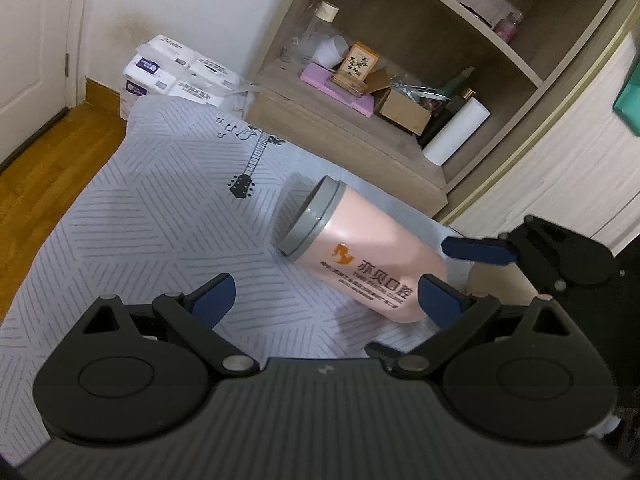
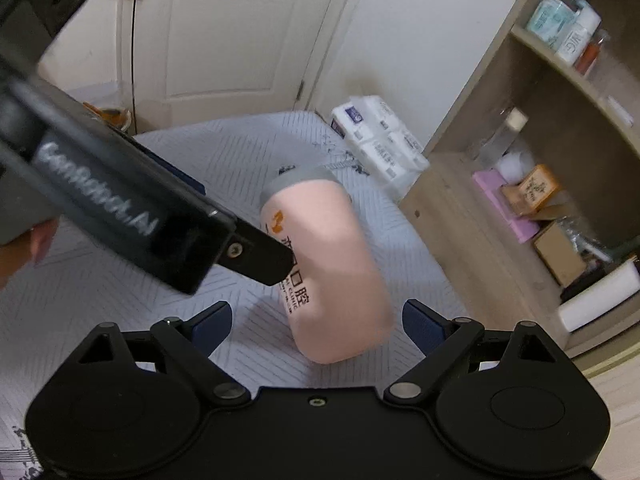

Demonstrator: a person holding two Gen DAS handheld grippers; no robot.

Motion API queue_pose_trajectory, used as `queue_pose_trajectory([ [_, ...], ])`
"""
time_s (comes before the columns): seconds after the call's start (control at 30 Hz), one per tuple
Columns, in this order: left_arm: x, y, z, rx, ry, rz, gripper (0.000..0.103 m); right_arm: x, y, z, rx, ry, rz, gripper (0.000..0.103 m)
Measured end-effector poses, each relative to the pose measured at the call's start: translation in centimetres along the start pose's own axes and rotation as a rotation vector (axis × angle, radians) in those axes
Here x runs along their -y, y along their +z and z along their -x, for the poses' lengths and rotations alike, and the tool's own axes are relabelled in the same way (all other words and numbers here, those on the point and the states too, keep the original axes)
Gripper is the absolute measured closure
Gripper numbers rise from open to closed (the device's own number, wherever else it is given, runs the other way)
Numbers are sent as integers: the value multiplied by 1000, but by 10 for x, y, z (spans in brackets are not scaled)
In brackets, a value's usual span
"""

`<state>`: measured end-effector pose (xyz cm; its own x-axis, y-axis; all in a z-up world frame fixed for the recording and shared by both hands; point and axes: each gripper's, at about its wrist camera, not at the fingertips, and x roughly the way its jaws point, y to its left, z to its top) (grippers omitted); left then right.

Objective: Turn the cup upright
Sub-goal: 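Move the right tool down over the lying pink tumbler and close around it, then lift the pink tumbler with the right tool and rotate it lid-up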

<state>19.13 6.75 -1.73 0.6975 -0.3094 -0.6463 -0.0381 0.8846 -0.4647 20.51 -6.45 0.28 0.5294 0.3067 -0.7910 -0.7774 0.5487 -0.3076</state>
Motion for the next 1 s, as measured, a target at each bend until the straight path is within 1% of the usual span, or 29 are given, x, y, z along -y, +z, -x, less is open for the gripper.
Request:
queue_pose_trajectory([
  [0.13,-7,2,-2,4,-8,23,4,0,3,-6,13,4,17,9],
  [0.2,-11,4,-3,1,-19,41,4,3,5,-11,2,26,3,17],
  [0.23,-12,5,-4,-1,-26,47,4,3,5,-12,0,24,-2,26],
  [0.27,-13,5,-5,-4,-33,52,4,5,7,-14,-1,24,-5,32],
  [0.37,-15,6,-6,-6,-45,56,5,10,10,-17,-2,41,-34,33],
  [0.47,-16,5,-4,-4,-55,63,5,12,11,-17,-14,17,-90,33],
  [0.5,-19,5,-3,-17,-75,76,5,13,11,-17,-23,12,-120,33],
  [0.57,-28,4,-3,-49,-136,131,5,14,10,-14,-43,5,-187,33],
  [0.6,-32,3,-4,-64,-153,158,5,13,9,-11,-49,-1,-216,33],
  [0.63,-34,1,-4,-69,-152,169,5,12,7,-8,-53,-5,-235,33],
  [0.7,-33,-3,-2,-62,-139,159,5,10,4,-4,-59,-4,-272,33],
  [0.77,-31,-6,-2,-71,-144,156,5,7,1,2,-64,1,-319,33],
  [0.87,-29,-10,1,-80,-174,165,7,2,-3,8,-90,-13,-401,33],
  [1.0,-23,-15,7,-110,-223,175,12,-1,-12,18,-111,10,-507,33],
])
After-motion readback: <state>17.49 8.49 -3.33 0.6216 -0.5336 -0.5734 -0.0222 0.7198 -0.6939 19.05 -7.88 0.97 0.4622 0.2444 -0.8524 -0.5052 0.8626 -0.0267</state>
